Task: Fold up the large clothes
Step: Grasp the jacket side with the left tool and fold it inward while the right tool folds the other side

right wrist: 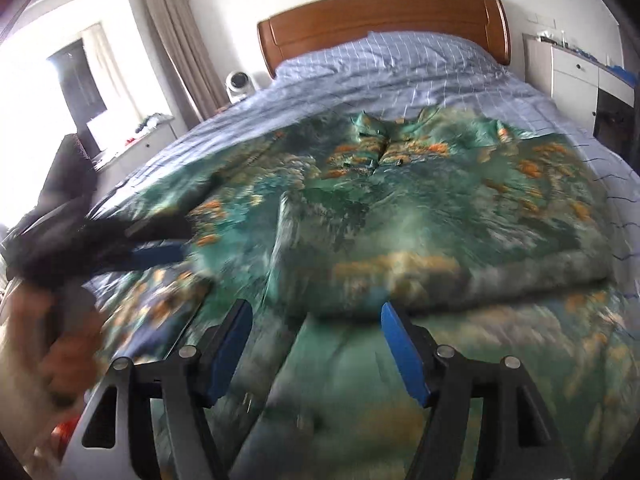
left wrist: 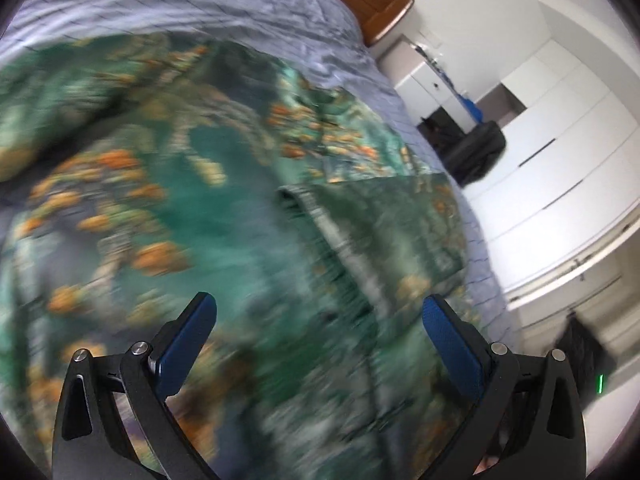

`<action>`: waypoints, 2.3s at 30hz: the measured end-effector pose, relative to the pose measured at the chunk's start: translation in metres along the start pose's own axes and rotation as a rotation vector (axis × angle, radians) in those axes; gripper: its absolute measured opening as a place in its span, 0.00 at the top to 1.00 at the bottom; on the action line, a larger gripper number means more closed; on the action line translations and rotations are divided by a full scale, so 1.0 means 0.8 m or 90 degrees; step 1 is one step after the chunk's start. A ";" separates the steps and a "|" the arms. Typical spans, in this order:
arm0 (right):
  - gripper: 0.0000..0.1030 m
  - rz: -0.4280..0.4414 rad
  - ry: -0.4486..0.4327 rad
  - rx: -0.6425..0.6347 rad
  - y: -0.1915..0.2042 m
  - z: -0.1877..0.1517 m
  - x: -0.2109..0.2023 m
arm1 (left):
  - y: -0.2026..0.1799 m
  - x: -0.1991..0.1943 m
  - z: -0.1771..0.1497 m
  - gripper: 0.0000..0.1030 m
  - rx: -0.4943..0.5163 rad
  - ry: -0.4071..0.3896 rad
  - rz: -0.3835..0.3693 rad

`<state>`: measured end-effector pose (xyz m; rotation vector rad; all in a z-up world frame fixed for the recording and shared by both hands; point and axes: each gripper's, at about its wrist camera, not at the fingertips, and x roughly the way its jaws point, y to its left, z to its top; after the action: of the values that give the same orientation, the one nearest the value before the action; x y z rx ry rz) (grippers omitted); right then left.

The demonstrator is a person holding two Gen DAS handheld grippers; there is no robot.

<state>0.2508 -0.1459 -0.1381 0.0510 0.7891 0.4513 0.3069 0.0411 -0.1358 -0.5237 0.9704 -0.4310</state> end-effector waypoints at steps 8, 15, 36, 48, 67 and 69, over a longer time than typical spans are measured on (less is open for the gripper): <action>0.34 0.011 -0.036 0.013 -0.016 -0.052 -0.077 | -0.056 0.085 0.007 0.87 0.082 0.091 0.102; 0.34 -0.028 -0.071 0.084 -0.079 -0.035 -0.110 | -0.100 0.023 0.063 0.92 0.150 -0.011 0.116; 0.62 -0.135 0.019 0.099 -0.278 0.224 0.124 | 0.065 0.079 0.060 0.82 0.027 -0.026 0.173; 0.65 -0.132 0.105 0.046 -0.253 0.154 0.131 | 0.068 0.077 0.059 0.82 0.033 -0.039 0.161; 0.63 -0.141 0.114 0.049 -0.235 0.085 0.112 | 0.036 0.073 0.051 0.71 0.081 -0.046 0.215; 0.60 -0.181 0.086 0.014 -0.216 0.080 0.090 | 0.028 0.056 0.038 0.37 0.087 -0.049 0.201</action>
<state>0.4038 -0.2648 -0.1779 -0.0717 0.9179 0.1775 0.3580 0.0401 -0.1647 -0.2549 0.9223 -0.1903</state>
